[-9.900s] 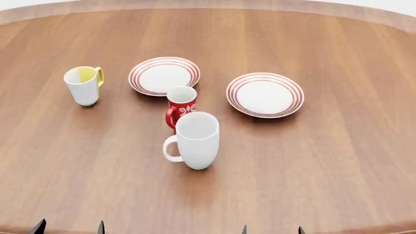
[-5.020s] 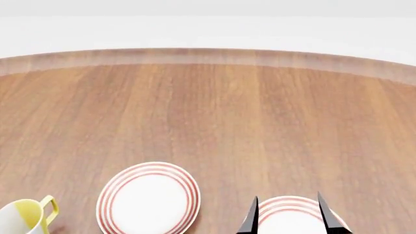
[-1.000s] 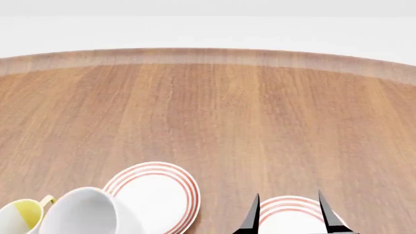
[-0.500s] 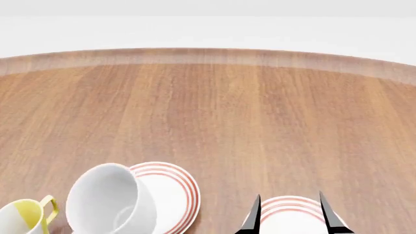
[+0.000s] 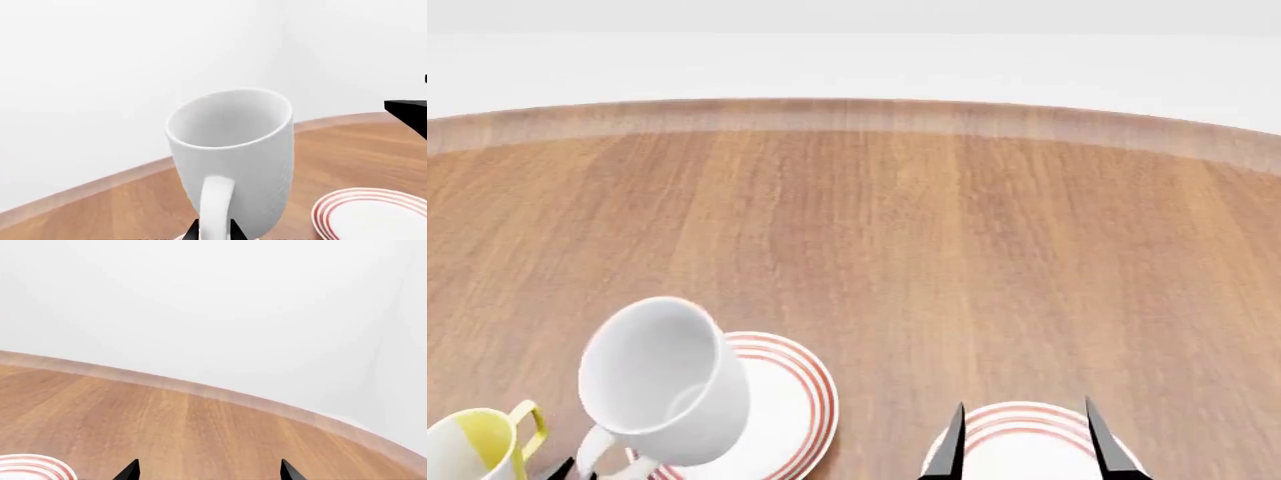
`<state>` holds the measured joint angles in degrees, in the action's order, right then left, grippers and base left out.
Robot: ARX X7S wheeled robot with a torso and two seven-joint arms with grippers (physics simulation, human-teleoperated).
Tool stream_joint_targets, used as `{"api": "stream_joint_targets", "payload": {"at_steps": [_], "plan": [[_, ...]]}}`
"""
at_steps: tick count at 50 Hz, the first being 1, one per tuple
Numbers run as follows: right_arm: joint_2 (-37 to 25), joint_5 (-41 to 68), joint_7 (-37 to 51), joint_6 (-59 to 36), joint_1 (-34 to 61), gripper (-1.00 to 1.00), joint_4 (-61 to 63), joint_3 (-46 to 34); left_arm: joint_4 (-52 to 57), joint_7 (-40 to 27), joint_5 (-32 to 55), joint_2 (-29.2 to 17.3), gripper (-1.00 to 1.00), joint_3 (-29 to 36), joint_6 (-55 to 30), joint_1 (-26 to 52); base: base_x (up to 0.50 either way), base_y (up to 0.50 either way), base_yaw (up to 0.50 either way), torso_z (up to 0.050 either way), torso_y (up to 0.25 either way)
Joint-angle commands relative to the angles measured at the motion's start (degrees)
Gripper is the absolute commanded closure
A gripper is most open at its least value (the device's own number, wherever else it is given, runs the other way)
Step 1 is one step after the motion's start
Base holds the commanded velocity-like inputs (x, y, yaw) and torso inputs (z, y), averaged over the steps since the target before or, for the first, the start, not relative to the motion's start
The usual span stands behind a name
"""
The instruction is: Put the white mug on the left plate.
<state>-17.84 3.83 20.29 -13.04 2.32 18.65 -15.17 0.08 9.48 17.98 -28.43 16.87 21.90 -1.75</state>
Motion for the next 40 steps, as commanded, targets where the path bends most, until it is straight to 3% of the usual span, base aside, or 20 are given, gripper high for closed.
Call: {"api": "stream_joint_targets", "payload": {"at_steps": [1,40], "plan": [[-0.14,0.32,0.17,0.44,-0.05,-1.0,-0.37,0.01,1.25,0.14,0.98,-0.4,1.0,0.9,-4.6,3.3,0.0,0.0,0.0,0.0,0.0],[-0.7,0.74,0.74,-0.01,0.22,-1.0,0.09,-0.59,-14.02,2.56,-2.17,3.35,1.0,3.67,-7.4,15.51,0.0,0.0,0.0,0.0,0.0]]}}
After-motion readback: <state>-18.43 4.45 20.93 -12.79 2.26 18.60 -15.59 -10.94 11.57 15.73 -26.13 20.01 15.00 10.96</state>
